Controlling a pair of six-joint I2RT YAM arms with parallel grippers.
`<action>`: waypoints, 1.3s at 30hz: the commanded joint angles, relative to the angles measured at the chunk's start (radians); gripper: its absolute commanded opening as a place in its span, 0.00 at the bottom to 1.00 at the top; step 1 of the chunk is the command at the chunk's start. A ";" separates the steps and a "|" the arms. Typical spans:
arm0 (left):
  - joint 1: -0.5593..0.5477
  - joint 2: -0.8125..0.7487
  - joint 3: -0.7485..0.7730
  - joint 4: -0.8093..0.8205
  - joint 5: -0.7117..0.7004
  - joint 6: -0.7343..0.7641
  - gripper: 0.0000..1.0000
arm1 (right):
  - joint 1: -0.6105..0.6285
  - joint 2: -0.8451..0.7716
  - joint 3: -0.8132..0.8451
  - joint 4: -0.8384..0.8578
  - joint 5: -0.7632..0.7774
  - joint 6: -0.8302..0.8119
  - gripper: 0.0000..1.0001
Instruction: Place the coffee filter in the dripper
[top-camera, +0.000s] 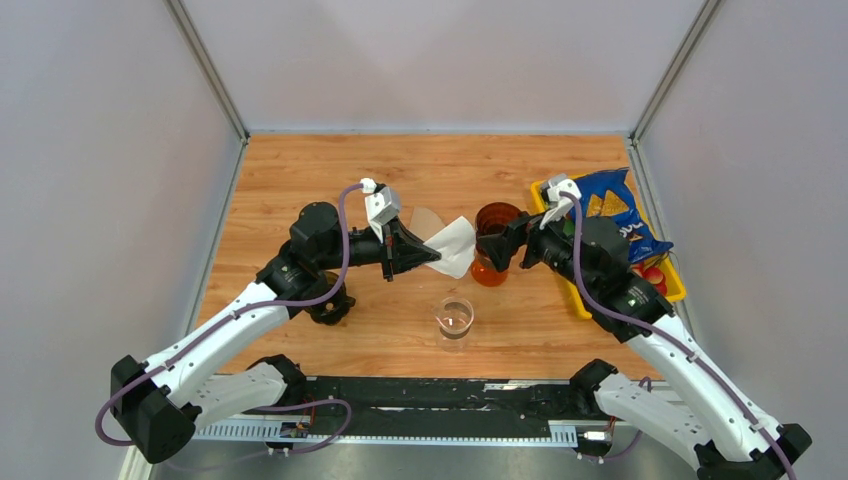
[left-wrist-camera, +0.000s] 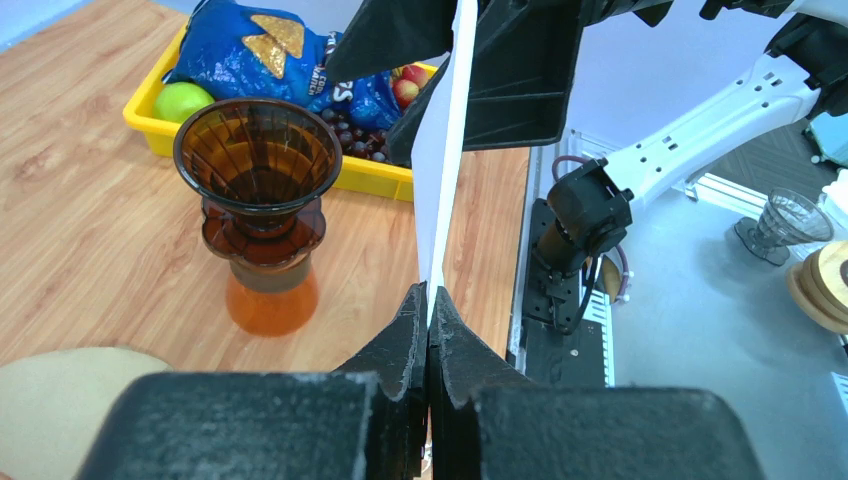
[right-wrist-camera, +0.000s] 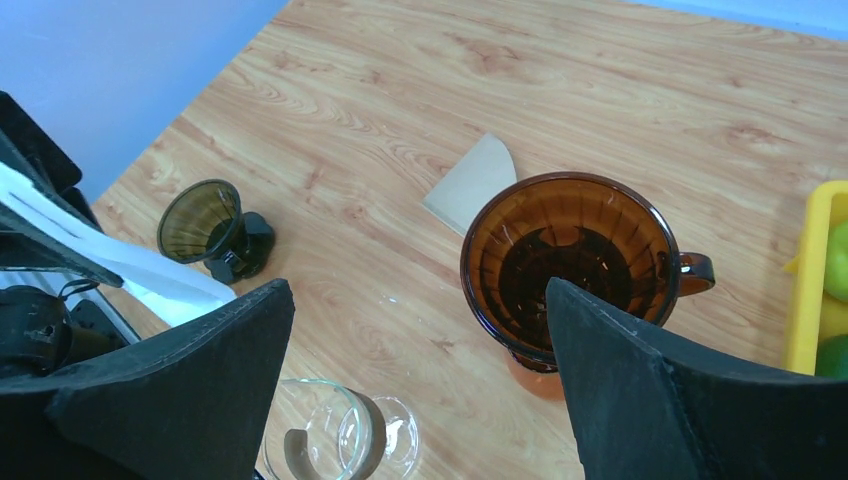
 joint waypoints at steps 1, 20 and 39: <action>0.001 -0.010 0.006 0.032 0.021 -0.011 0.00 | -0.003 0.019 0.023 -0.009 0.019 0.014 1.00; 0.000 -0.001 0.004 0.044 0.040 -0.012 0.00 | -0.003 0.012 -0.005 0.109 -0.223 0.027 1.00; 0.000 0.023 0.016 0.076 0.090 -0.022 0.00 | -0.003 -0.046 -0.038 0.081 -0.369 -0.130 0.99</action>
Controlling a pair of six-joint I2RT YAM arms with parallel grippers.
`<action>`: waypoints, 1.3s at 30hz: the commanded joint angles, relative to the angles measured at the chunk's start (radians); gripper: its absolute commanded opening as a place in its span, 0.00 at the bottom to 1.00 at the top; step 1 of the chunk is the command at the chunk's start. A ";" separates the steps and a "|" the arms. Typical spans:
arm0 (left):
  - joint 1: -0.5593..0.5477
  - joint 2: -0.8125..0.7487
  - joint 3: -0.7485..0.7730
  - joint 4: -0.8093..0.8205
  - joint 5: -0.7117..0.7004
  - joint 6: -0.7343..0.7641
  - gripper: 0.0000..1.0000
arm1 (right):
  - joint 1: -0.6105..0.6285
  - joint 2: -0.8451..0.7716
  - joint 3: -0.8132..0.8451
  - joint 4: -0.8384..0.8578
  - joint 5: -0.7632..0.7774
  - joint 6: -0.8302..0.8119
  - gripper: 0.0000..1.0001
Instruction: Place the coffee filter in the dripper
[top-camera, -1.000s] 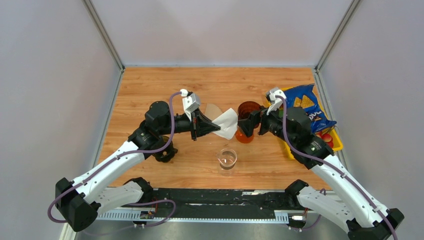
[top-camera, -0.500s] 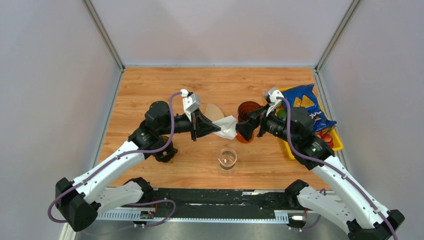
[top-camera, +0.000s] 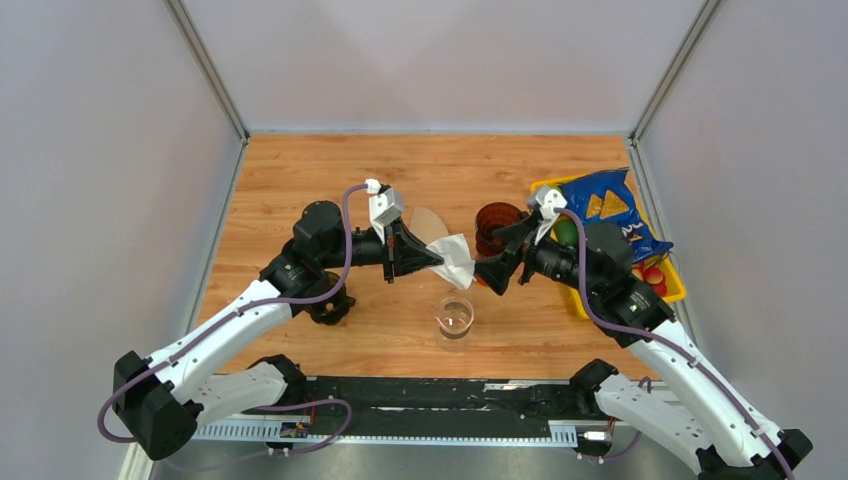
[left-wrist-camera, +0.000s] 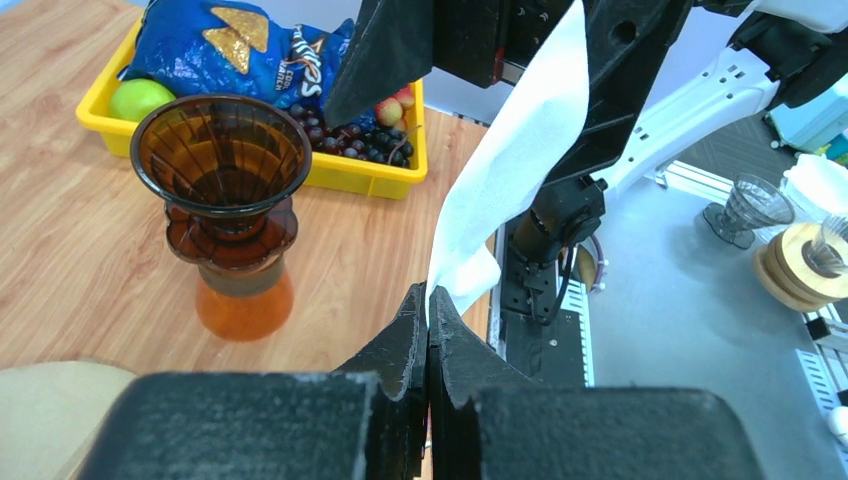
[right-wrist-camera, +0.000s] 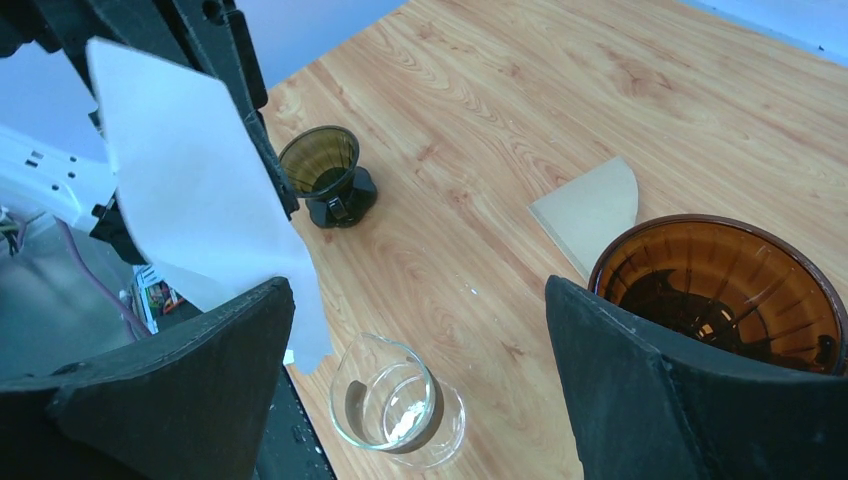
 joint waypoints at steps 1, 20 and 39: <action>0.000 0.002 0.016 0.060 0.034 -0.007 0.00 | -0.003 -0.024 -0.008 0.023 -0.078 -0.074 0.98; 0.001 0.071 0.042 0.095 0.095 -0.050 0.00 | -0.003 0.073 0.028 0.066 -0.100 0.006 0.97; 0.000 0.099 0.045 0.114 0.113 -0.062 0.00 | -0.003 0.127 0.041 0.159 -0.138 0.084 0.98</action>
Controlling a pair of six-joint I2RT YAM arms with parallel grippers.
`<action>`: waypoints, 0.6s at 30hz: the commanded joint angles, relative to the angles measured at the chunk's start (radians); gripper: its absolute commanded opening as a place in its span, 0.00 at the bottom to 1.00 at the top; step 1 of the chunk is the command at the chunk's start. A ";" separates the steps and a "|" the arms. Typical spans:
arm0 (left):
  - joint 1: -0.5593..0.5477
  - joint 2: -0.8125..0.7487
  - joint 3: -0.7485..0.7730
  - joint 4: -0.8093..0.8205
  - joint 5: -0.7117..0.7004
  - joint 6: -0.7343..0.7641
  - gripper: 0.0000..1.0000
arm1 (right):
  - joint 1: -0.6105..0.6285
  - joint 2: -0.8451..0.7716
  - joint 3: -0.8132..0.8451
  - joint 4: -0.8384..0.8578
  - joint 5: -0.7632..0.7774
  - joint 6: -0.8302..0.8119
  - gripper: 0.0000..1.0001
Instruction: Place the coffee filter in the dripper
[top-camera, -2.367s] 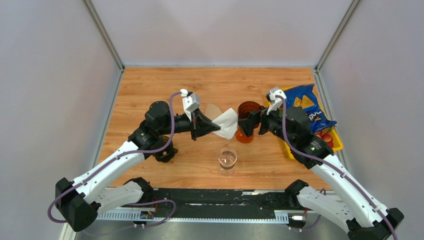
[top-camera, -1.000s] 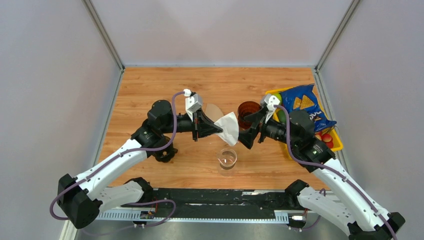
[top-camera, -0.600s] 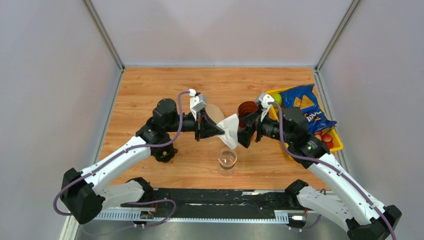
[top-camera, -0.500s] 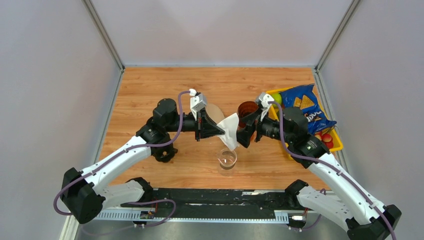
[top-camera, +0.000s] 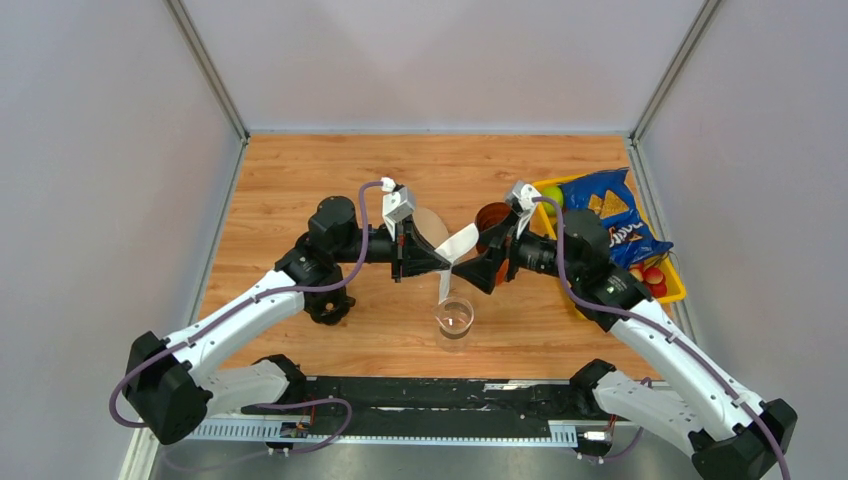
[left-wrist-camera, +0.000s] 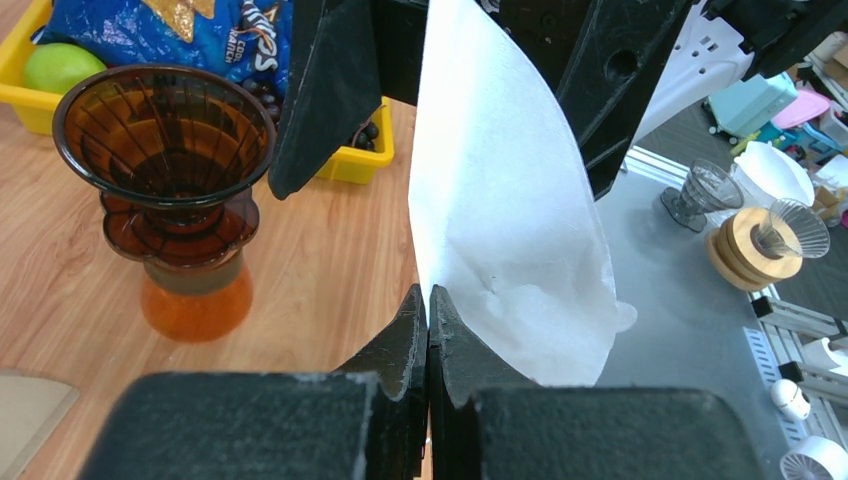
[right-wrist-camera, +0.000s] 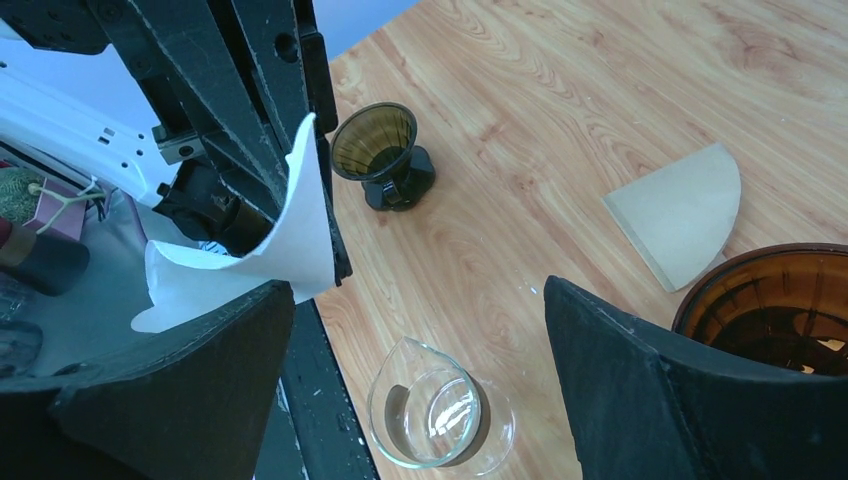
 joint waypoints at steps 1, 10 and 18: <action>0.000 0.007 0.042 0.054 0.027 -0.008 0.00 | -0.002 0.017 0.046 0.092 0.049 0.054 0.98; -0.001 -0.001 0.035 0.054 0.032 -0.013 0.00 | -0.003 0.051 0.036 0.120 0.321 0.151 0.95; 0.000 -0.035 0.027 0.005 -0.032 0.024 0.00 | -0.003 -0.012 0.017 0.078 0.316 0.128 0.96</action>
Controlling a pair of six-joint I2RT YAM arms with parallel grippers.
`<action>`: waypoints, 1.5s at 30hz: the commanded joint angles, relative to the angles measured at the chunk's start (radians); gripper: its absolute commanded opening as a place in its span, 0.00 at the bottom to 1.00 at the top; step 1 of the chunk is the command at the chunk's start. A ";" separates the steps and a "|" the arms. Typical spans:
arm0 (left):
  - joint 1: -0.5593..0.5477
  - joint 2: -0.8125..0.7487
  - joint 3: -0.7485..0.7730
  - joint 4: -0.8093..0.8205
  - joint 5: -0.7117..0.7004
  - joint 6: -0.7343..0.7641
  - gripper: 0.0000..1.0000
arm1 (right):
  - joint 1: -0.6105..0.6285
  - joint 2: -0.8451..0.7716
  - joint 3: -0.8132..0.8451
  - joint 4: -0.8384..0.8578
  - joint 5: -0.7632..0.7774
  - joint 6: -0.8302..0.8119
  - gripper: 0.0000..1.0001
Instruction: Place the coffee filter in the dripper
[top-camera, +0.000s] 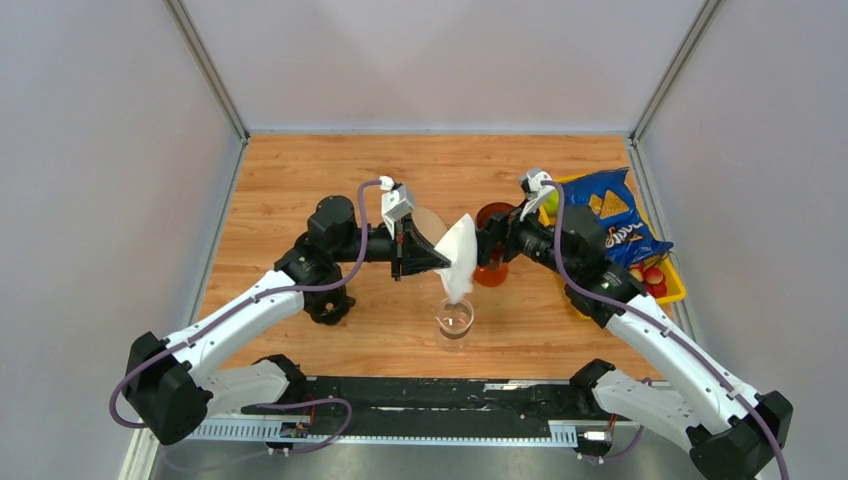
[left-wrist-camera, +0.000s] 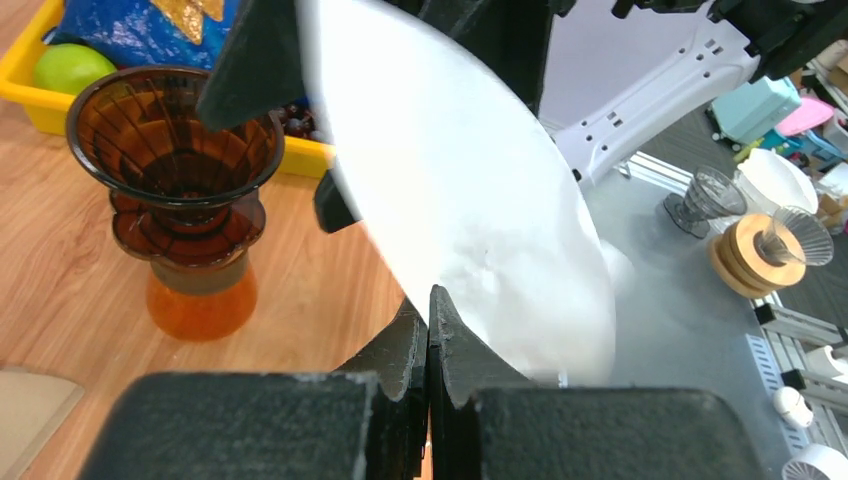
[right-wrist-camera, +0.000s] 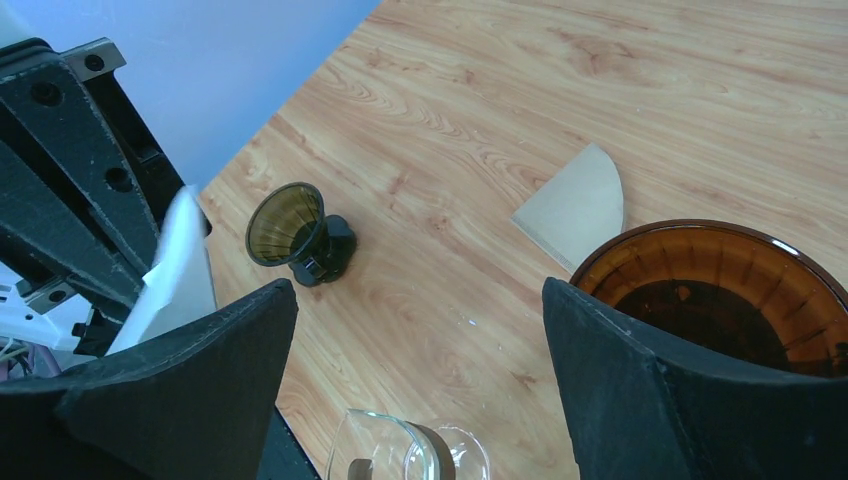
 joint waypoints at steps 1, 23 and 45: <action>-0.004 -0.043 0.026 -0.012 -0.042 0.046 0.00 | -0.003 -0.074 0.008 -0.006 0.027 -0.012 0.96; -0.004 -0.052 0.031 -0.021 -0.117 0.072 0.00 | -0.003 -0.299 0.030 -0.361 0.024 -0.119 1.00; -0.004 -0.061 0.018 -0.004 -0.016 0.087 0.00 | -0.003 -0.210 -0.006 -0.126 -0.083 -0.070 0.99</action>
